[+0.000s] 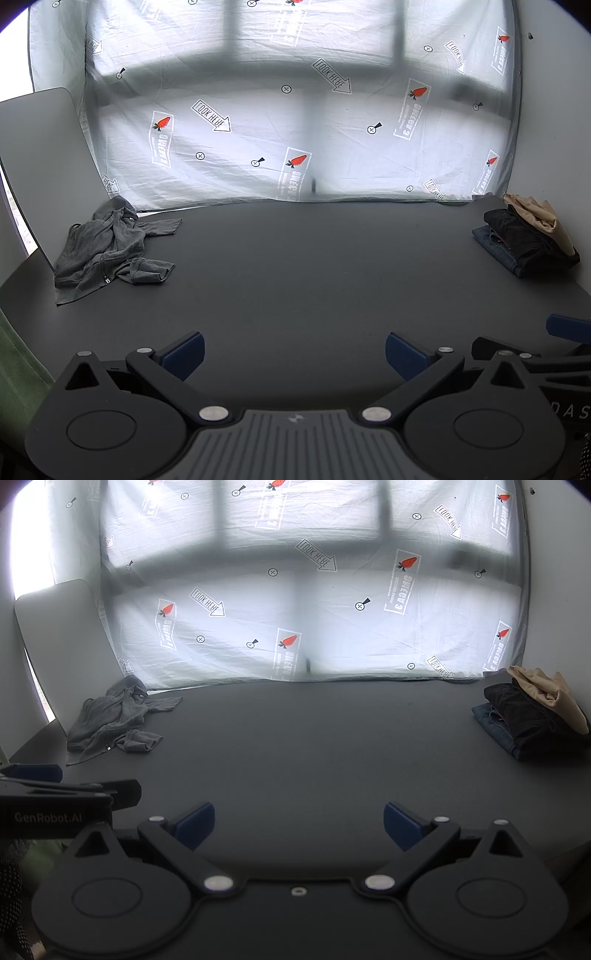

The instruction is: Fold clothes

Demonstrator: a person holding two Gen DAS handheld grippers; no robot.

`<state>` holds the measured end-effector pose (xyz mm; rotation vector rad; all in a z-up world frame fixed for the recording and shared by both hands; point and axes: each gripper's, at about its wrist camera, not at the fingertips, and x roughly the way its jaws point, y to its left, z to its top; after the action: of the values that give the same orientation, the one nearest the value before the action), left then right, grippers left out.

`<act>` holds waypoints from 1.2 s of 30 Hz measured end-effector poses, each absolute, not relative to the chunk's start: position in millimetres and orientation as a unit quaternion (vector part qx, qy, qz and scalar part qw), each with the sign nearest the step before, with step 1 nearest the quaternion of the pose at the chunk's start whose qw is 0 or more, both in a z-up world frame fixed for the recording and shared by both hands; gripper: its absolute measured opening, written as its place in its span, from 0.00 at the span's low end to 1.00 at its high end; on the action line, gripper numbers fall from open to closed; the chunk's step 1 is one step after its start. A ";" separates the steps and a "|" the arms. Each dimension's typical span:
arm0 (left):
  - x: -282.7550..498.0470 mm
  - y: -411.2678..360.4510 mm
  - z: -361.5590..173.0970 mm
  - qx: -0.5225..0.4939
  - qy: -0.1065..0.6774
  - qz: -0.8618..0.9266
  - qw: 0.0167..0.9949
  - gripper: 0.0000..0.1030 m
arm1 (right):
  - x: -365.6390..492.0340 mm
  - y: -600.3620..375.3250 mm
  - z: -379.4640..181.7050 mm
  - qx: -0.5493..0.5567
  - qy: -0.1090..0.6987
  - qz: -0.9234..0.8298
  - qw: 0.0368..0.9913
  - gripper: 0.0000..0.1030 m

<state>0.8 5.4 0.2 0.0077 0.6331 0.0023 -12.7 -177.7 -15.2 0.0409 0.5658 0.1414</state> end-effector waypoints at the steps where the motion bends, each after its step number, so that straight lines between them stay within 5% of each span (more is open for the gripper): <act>1: 0.6 6.8 -0.3 0.003 0.310 0.001 0.951 1.00 | -13.2 -176.9 -14.9 0.017 0.279 0.069 0.958 0.96; 36: 5.2 6.3 -2.5 -0.002 0.318 0.002 0.948 1.00 | -9.2 -176.7 -15.4 0.020 0.281 0.075 0.957 0.96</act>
<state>5.2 6.3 -2.5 -0.0034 0.6476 0.0036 -9.2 -176.7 -15.4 0.0416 0.5694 0.1517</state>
